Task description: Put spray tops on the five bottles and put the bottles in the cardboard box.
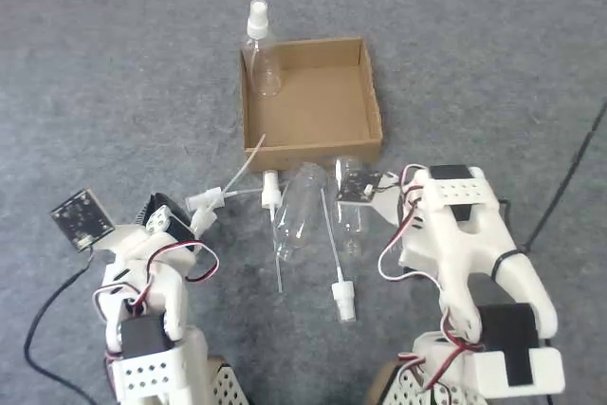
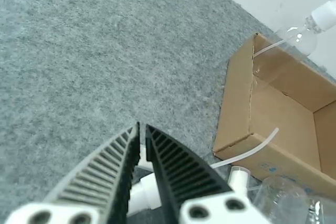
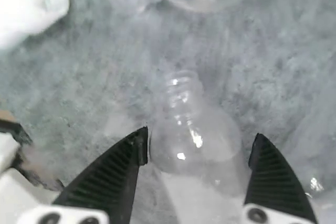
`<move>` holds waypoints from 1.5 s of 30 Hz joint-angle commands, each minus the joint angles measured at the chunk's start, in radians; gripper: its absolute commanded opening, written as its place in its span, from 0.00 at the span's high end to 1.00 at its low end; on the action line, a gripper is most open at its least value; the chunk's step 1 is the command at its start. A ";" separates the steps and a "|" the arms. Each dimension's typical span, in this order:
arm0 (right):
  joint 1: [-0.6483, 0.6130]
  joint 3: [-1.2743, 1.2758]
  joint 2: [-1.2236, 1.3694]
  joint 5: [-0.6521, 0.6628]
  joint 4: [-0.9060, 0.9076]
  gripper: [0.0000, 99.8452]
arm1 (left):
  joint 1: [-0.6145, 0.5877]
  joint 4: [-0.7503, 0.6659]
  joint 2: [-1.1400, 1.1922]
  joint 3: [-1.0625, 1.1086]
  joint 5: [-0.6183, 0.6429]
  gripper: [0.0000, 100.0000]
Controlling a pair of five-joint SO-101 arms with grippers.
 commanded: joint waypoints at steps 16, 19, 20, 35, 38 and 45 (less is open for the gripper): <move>-0.044 -0.054 -0.015 -0.115 -0.005 0.74 | -0.005 0.003 -0.015 -0.013 -0.009 0.98; -0.024 -0.054 -0.015 -0.031 -0.004 0.74 | -0.005 0.003 -0.015 -0.013 -0.009 0.98; -0.015 -0.054 -0.015 -0.006 -0.004 0.74 | -0.005 0.003 -0.015 -0.013 -0.009 0.98; 0.007 -0.054 -0.015 0.072 -0.012 0.83 | -0.005 0.003 -0.015 -0.013 -0.009 0.98; 0.005 -0.055 -0.016 0.071 -0.007 0.88 | -0.005 0.003 -0.015 -0.013 -0.009 0.98; 0.004 -0.055 -0.099 0.012 0.036 0.92 | -0.003 0.003 -0.015 -0.013 -0.009 0.98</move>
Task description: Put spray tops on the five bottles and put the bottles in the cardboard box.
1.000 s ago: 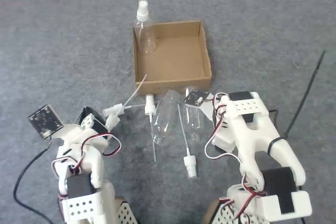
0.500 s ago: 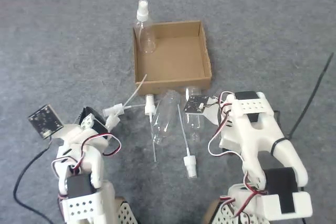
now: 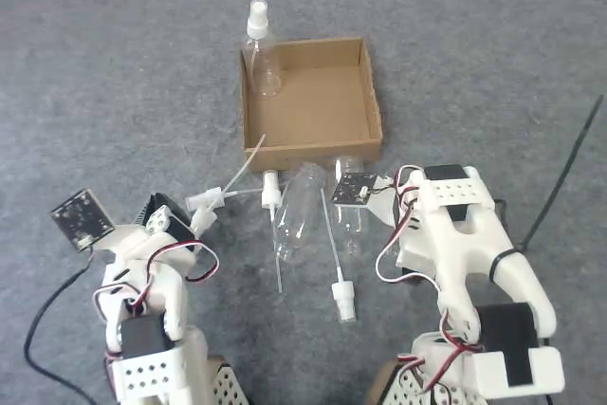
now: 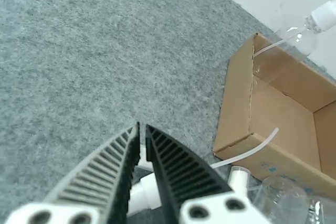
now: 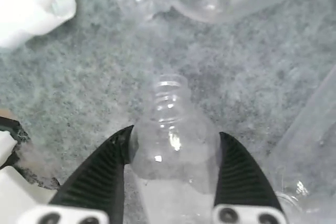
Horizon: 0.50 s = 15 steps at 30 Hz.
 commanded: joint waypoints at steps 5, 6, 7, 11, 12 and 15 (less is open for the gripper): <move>-0.027 -0.055 -0.260 -0.175 0.136 0.92 | -0.003 0.003 -0.015 -0.013 -0.009 0.99; -0.036 -0.055 -0.291 -0.198 0.153 0.92 | -0.003 0.003 -0.015 -0.013 -0.009 0.99; -0.048 -0.055 -0.320 -0.224 0.170 0.92 | -0.003 0.005 -0.015 -0.013 -0.009 0.99; -0.099 -0.055 -0.420 -0.342 0.217 0.92 | -0.003 0.005 -0.015 -0.013 -0.009 0.99; -0.108 -0.055 -0.440 -0.374 0.219 0.92 | -0.003 0.005 -0.015 -0.013 -0.009 0.99; -0.136 -0.055 -0.489 -0.463 0.219 0.92 | -0.003 0.005 -0.015 -0.013 -0.009 0.99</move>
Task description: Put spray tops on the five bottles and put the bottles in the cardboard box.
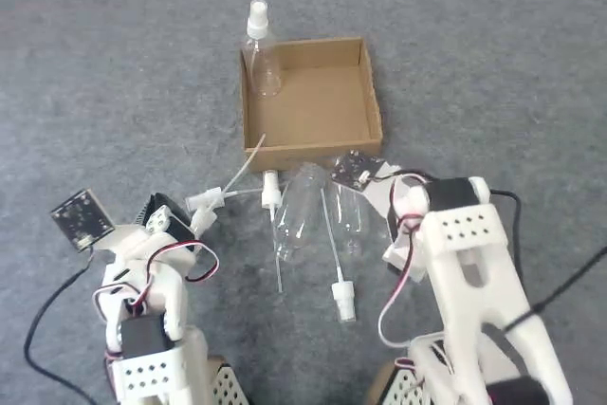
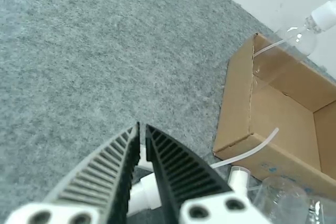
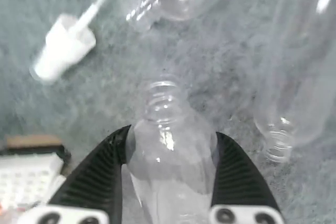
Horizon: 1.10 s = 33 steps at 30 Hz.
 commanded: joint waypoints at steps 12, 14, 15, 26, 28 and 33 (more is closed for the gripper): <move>-0.194 -0.055 -0.213 -0.394 -0.056 0.92 | 0.000 0.005 -0.015 -0.013 -0.008 0.98; -0.191 -0.055 -0.217 -0.423 -0.093 0.92 | 0.002 0.005 -0.015 -0.013 -0.008 0.98; -0.189 -0.054 -0.217 -0.440 -0.111 0.92 | 0.002 0.003 -0.015 -0.013 -0.008 0.98; -0.165 -0.018 -0.228 -0.557 -0.209 0.92 | -0.003 0.000 -0.015 -0.018 -0.008 0.99; -0.128 0.012 -0.228 -0.563 -0.254 0.92 | -0.003 0.000 -0.015 -0.019 -0.008 0.99; -0.065 0.097 -0.228 -0.565 -0.352 0.92 | -0.005 0.018 -0.015 -0.054 -0.008 0.99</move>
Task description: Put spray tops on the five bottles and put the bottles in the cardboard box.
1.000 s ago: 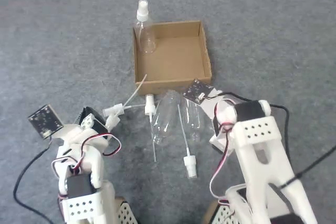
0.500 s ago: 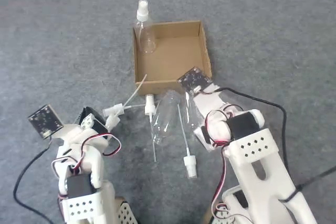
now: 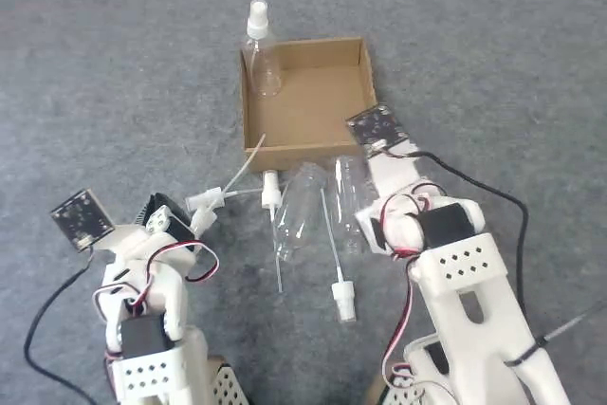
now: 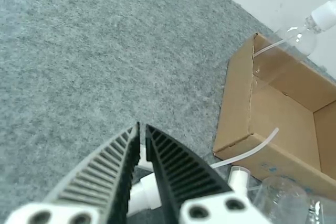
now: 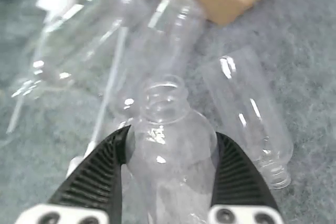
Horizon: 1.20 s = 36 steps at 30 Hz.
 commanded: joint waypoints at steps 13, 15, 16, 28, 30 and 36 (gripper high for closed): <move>0.028 0.012 -0.039 -0.058 -0.076 0.92 | -0.005 0.190 -0.011 -0.209 0.000 0.99; 0.028 0.012 -0.039 -0.061 -0.074 0.92 | -0.005 0.224 -0.009 -0.237 0.015 0.99; 0.028 0.012 -0.039 -0.061 -0.073 0.92 | -0.005 0.250 -0.009 -0.259 0.028 0.99; 0.027 0.044 -0.041 -0.066 -0.102 0.92 | 0.002 0.367 -0.008 -0.363 0.038 0.99; 0.027 0.044 -0.039 -0.066 -0.102 0.92 | 0.003 0.370 -0.008 -0.371 0.038 0.99; 0.028 0.044 -0.042 -0.066 -0.097 0.92 | 0.003 0.373 -0.006 -0.384 0.038 0.99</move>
